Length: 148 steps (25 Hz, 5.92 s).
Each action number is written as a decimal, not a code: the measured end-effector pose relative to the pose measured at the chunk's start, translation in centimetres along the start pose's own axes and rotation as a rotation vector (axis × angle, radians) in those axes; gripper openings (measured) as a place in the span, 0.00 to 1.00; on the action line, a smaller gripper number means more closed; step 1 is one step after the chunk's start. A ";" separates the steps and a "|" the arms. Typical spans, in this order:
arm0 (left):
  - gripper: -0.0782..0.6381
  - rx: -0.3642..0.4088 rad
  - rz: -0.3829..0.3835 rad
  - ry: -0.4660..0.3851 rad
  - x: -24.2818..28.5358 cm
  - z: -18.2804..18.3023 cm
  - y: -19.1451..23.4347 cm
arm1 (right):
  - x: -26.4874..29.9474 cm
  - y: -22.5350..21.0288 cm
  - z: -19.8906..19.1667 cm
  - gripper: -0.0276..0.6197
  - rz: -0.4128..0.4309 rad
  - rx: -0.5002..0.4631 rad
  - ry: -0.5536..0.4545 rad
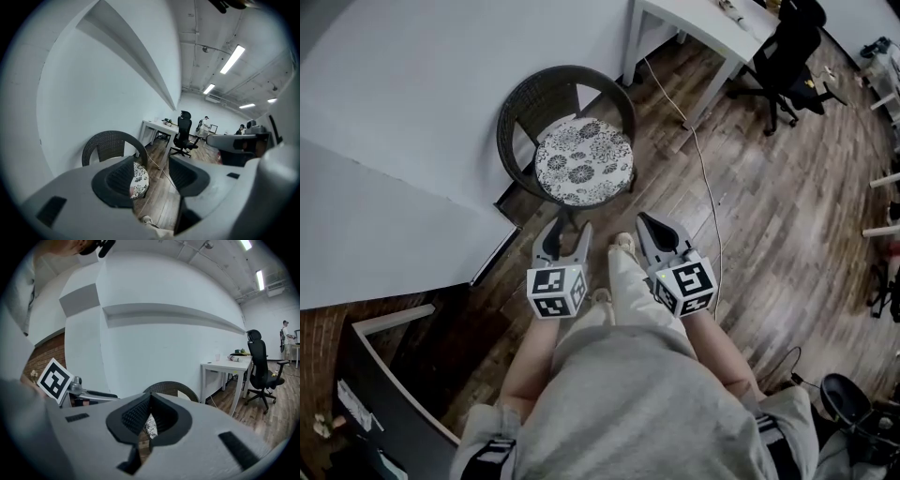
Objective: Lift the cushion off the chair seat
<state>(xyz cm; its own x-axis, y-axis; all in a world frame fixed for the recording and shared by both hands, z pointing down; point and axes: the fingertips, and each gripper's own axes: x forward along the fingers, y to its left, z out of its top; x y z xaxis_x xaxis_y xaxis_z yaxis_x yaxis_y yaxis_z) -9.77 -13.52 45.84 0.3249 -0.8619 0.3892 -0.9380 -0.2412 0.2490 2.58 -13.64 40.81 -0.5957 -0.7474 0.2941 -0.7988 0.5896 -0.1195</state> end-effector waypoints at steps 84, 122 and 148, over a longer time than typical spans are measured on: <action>0.15 -0.053 0.261 0.582 29.7 -33.2 14.7 | 21.4 -13.9 -18.6 0.05 0.123 0.178 0.310; 0.15 -0.065 0.169 0.270 10.5 -12.7 4.8 | 6.8 -3.7 -3.0 0.05 0.066 0.047 0.065; 0.15 -0.049 0.044 -0.019 -3.0 -0.2 -0.3 | -2.6 2.1 0.7 0.05 0.029 -0.027 -0.092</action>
<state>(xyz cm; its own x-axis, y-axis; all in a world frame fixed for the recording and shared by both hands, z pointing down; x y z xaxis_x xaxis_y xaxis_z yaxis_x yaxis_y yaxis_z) -10.46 -10.82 44.78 0.2805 -0.8797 0.3841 -0.9443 -0.1810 0.2750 2.35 -10.66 39.10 -0.6248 -0.7542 0.2020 -0.7793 0.6186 -0.1003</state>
